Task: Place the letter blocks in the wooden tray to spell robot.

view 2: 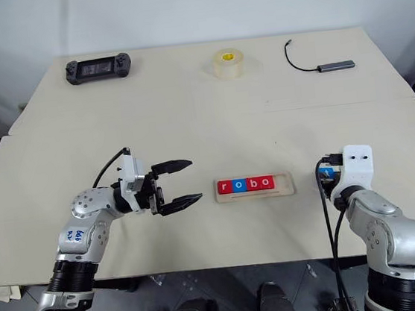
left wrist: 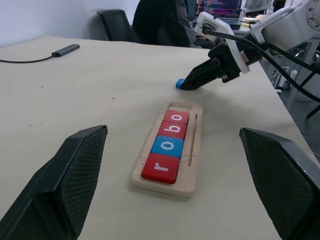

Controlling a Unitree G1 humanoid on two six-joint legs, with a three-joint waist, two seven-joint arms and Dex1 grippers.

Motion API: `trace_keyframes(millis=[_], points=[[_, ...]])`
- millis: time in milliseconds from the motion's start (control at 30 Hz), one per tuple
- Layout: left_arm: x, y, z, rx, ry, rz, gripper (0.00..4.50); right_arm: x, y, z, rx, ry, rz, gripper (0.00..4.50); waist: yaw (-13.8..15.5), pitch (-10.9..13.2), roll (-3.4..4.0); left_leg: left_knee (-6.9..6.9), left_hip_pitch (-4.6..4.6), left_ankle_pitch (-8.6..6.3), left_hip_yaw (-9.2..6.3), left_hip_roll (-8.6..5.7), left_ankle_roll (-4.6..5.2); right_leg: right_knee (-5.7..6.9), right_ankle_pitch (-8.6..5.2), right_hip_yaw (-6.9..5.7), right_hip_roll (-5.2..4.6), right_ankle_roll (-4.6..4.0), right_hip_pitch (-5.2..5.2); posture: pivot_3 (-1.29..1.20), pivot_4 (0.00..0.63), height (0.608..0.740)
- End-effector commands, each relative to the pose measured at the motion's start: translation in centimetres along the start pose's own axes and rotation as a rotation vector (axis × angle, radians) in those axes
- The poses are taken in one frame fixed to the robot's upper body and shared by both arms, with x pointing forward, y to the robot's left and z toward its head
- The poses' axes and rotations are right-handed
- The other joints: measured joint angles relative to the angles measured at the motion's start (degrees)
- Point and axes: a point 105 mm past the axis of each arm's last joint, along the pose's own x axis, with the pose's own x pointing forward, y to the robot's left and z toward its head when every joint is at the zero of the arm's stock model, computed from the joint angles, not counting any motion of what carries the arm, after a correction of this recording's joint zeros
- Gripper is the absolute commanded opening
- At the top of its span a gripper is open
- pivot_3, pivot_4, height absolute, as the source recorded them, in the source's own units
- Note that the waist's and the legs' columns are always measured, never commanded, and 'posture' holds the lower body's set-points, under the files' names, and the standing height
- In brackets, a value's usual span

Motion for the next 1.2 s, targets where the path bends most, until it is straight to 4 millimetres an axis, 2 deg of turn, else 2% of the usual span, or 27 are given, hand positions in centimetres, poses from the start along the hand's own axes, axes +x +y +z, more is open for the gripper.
trace_keyframes(millis=[33,100,167,300,400,467,667,800,900,1000,1200], points=[[0.1,0.0,0.6,0.02,-0.019,-0.005,4.5,-0.7,0.2,1.3,-0.066,-0.03,0.073,3.43,0.0,0.0,0.0,0.0,0.0,0.0,0.0,-0.01,0.0,0.0,0.0,0.0,0.0,0.0,0.0,0.0,0.15,0.74],[-0.1,0.1,0.6,0.02,-0.018,0.003,4.5,-0.8,-0.3,2.2,-0.134,-0.025,0.146,4.06,0.0,0.0,0.0,0.0,-0.01,0.0,0.01,-0.06,0.03,-0.02,0.0,0.0,-0.03,0.0,0.0,0.0,0.15,0.74],[-0.3,0.2,0.5,0.02,-0.016,0.009,4.5,-0.9,-0.7,3.0,-0.195,-0.012,0.233,4.06,0.16,0.0,0.0,0.0,-0.01,-0.01,0.01,-0.09,0.08,-0.09,0.0,0.0,-0.04,0.0,0.01,0.0,0.15,0.74],[-0.5,0.3,0.4,0.019,-0.013,0.014,4.5,-1.0,-1.5,4.5,-0.438,0.009,0.458,4.06,0.05,0.01,-0.01,-0.02,0.01,-0.02,0.04,-0.11,0.16,-0.27,0.0,-0.02,-0.04,0.01,0.08,0.0,0.15,0.74],[-0.5,0.4,0.4,0.02,-0.013,0.015,4.5,-1.3,-2.0,4.4,-0.663,0.044,0.658,4.06,-0.08,0.01,-0.02,-0.02,0.07,-0.03,0.06,-0.06,0.17,-0.35,0.01,-0.05,0.02,0.02,0.16,0.0,0.15,0.74],[-0.5,0.4,0.4,0.025,-0.014,0.014,4.5,-0.8,-2.6,4.4,-0.765,0.063,0.728,4.06,-0.35,0.03,-0.04,-0.01,0.11,-0.03,0.11,-0.02,0.17,-0.35,0.01,-0.03,0.04,0.03,0.18,0.0,0.15,0.74],[-0.4,0.3,0.9,0.052,-0.032,0.02,4.5,1.1,-3.7,4.8,-0.874,0.087,0.833,4.06,-0.32,0.04,-0.05,0.02,0.12,-0.02,0.13,-0.01,0.14,-0.38,0.03,-0.02,-0.01,0.06,0.18,0.0,0.15,0.74],[-0.3,-0.2,1.1,0.062,-0.035,0.002,4.5,2.2,-5.2,4.0,-0.903,0.193,0.833,4.06,-0.09,0.04,-0.05,0.01,0.11,-0.02,0.12,-0.01,0.13,-0.44,0.03,-0.03,-0.05,0.05,0.18,0.0,0.15,0.74],[-0.4,-0.2,1.2,0.065,-0.033,0.006,4.5,2.5,-5.4,3.8,-0.906,0.229,0.851,4.06,0.12,0.04,-0.05,0.01,0.08,-0.03,0.08,-0.01,0.12,-0.48,0.03,-0.07,-0.07,0.05,0.18,0.0,0.15,0.74],[-0.6,-0.1,1.2,0.068,-0.031,0.015,4.5,2.9,-5.2,4.0,-0.905,0.224,0.851,3.47,0.02,0.04,-0.05,0.02,0.08,-0.03,0.08,-0.01,0.11,-0.49,0.03,-0.08,-0.08,0.05,0.18,0.0,0.15,0.74],[-0.5,-0.2,1.3,0.071,-0.037,0.018,4.5,3.4,-4.5,4.7,-0.925,0.176,0.856,1.47,-0.03,0.04,-0.05,0.03,0.08,-0.03,0.07,0.02,0.07,-0.48,0.03,-0.1,-0.08,0.05,0.18,0.0,0.15,0.74]])
